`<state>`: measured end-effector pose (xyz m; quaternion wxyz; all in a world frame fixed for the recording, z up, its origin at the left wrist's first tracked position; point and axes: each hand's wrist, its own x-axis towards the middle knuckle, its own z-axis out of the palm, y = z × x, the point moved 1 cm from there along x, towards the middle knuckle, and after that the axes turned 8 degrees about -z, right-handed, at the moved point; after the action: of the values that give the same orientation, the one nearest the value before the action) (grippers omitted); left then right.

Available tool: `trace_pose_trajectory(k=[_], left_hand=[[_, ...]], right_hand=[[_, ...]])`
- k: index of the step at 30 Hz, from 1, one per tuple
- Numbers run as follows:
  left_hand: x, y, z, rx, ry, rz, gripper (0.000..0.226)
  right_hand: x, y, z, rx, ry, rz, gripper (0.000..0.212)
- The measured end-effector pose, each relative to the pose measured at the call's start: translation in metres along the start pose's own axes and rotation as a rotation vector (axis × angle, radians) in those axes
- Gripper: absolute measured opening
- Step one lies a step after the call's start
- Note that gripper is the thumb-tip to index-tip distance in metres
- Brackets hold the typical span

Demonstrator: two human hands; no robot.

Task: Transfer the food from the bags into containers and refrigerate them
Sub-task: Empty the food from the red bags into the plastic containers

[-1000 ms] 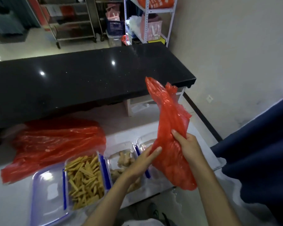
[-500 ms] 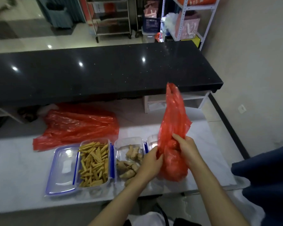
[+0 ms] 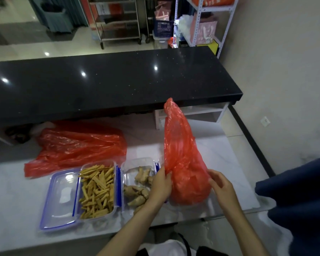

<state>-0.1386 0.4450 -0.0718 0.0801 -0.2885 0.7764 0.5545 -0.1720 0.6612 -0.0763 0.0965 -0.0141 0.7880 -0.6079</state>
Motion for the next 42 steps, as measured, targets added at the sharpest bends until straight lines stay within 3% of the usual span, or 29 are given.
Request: trace_pose_trajectory(k=[3, 8, 14, 17, 21, 25, 30, 33, 36, 38, 42], left_hand=[[0.0, -0.001, 0.004, -0.015, 0.006, -0.025, 0.035], [-0.003, -0.003, 0.008, -0.054, 0.059, -0.042, 0.033], [-0.011, 0.0, 0.012, -0.129, 0.07, -0.017, 0.038], [-0.016, 0.004, 0.006, -0.108, 0.041, 0.061, 0.042], [-0.019, -0.004, -0.009, 0.064, -0.048, 0.088, 0.04], [-0.021, -0.008, -0.025, 0.349, -0.005, 0.05, 0.029], [-0.028, -0.004, -0.045, 0.695, -0.153, 0.061, 0.014], [-0.028, -0.012, -0.048, 0.816, -0.302, 0.2, 0.052], [-0.027, -0.021, -0.036, 0.848, -0.241, 0.283, 0.074], [-0.026, -0.029, -0.025, 0.835, -0.156, 0.344, 0.071], [-0.026, -0.029, -0.016, 0.69, -0.08, 0.456, 0.045]], right_hand=[[-0.001, 0.008, 0.005, 0.072, -0.028, 0.048, 0.03], [-0.004, -0.003, 0.016, 0.11, 0.011, -0.051, 0.043], [-0.007, 0.002, 0.044, -0.033, -0.334, -0.106, 0.056], [-0.006, 0.009, 0.051, -0.087, -0.417, -0.141, 0.065], [-0.006, 0.009, 0.041, -0.167, -0.248, -0.234, 0.036], [0.001, 0.013, 0.033, -0.318, -0.094, -0.331, 0.033], [0.004, 0.018, 0.036, -0.388, -0.304, -0.315, 0.042], [0.002, 0.016, 0.035, -0.334, -0.287, -0.305, 0.039], [-0.001, 0.018, 0.021, -0.356, -0.166, -0.369, 0.048], [-0.003, 0.025, 0.009, -0.4, -0.26, -0.371, 0.063], [-0.009, 0.03, -0.004, -0.471, -0.6, -0.302, 0.085]])
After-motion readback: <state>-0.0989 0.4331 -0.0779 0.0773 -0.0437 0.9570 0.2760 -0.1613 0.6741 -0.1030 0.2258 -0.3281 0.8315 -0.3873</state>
